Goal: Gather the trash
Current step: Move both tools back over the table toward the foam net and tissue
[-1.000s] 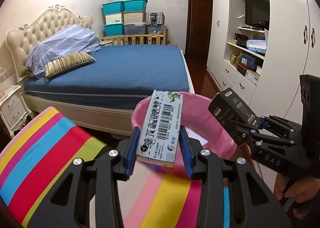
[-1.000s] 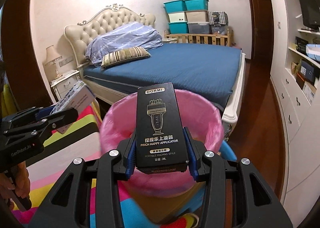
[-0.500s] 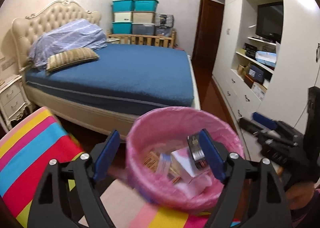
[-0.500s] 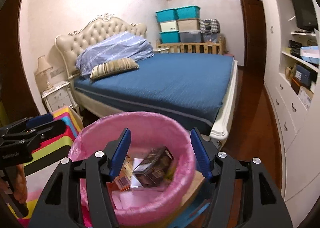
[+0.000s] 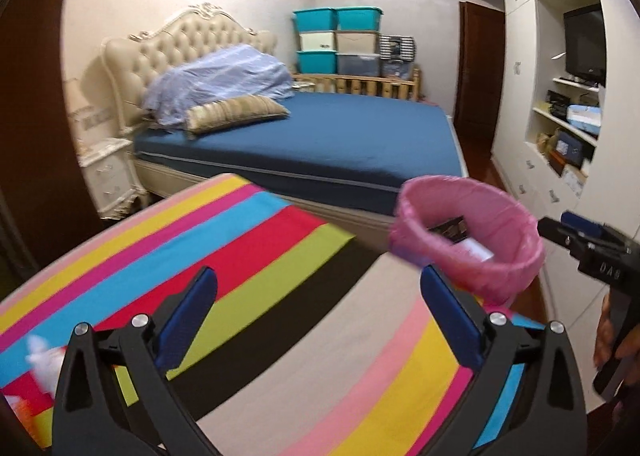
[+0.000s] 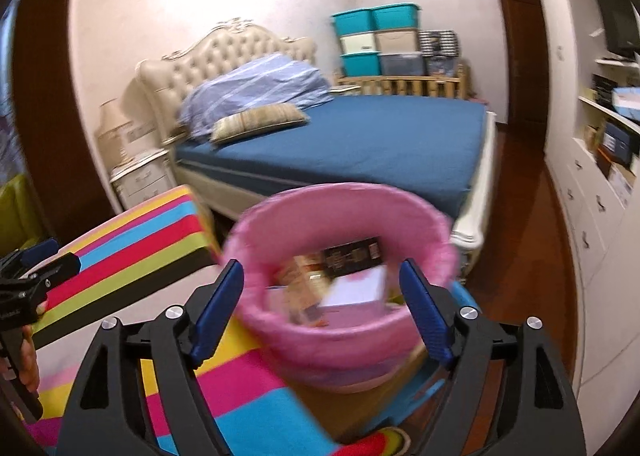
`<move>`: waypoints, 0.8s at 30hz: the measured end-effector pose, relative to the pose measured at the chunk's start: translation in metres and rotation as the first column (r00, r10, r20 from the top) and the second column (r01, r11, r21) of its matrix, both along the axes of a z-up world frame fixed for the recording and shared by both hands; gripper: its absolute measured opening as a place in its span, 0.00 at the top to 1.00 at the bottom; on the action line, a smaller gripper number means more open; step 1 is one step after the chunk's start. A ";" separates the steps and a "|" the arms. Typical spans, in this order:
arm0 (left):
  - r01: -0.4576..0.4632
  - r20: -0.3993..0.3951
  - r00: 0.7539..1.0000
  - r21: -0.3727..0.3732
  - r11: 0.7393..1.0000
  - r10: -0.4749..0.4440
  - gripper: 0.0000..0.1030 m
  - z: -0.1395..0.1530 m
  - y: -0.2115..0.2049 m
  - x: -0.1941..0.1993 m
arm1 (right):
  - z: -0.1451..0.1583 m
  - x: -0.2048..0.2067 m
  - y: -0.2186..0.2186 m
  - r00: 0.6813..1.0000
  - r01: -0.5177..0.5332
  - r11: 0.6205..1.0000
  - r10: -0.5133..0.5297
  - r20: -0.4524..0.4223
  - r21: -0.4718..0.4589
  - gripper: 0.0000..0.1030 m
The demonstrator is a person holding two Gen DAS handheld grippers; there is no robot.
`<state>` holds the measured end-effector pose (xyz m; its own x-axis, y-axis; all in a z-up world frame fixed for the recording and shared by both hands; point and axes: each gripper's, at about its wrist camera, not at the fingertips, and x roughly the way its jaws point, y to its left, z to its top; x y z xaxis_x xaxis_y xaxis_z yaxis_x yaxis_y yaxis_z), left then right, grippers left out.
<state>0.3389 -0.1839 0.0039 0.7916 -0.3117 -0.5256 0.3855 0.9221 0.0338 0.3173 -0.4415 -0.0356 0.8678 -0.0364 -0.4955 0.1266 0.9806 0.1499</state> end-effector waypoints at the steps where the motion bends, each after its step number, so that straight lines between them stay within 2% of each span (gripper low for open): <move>1: -0.015 0.007 1.000 0.008 1.000 0.015 0.04 0.001 0.007 -0.007 | 0.001 0.001 0.012 1.000 -0.020 1.000 0.020 0.002 -0.002 0.23; 6: -0.118 0.023 0.993 0.025 0.993 0.117 0.04 0.001 0.072 -0.038 | 0.002 0.010 0.076 0.990 -0.139 0.990 0.139 -0.022 -0.007 0.21; 13: -0.270 -0.002 0.963 0.023 0.962 0.270 0.04 -0.004 0.161 -0.078 | -0.002 0.016 0.160 0.960 -0.271 0.963 0.270 -0.068 0.003 0.18; 19: -0.397 -0.014 0.918 0.030 0.917 0.397 0.04 -0.010 0.223 -0.111 | -0.010 0.021 0.231 0.911 -0.396 0.918 0.392 -0.126 -0.009 0.18; 24: -0.523 0.007 0.852 0.031 0.852 0.523 0.04 -0.010 0.263 -0.132 | -0.015 0.019 0.277 0.865 -0.486 0.874 0.477 -0.159 -0.025 0.18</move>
<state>0.2069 0.0786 -0.0060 0.8323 0.1647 -0.5293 -0.1538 0.9860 0.0651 0.3365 -0.1643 -0.0504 0.7051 0.3328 -0.6262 -0.3482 0.9317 0.1032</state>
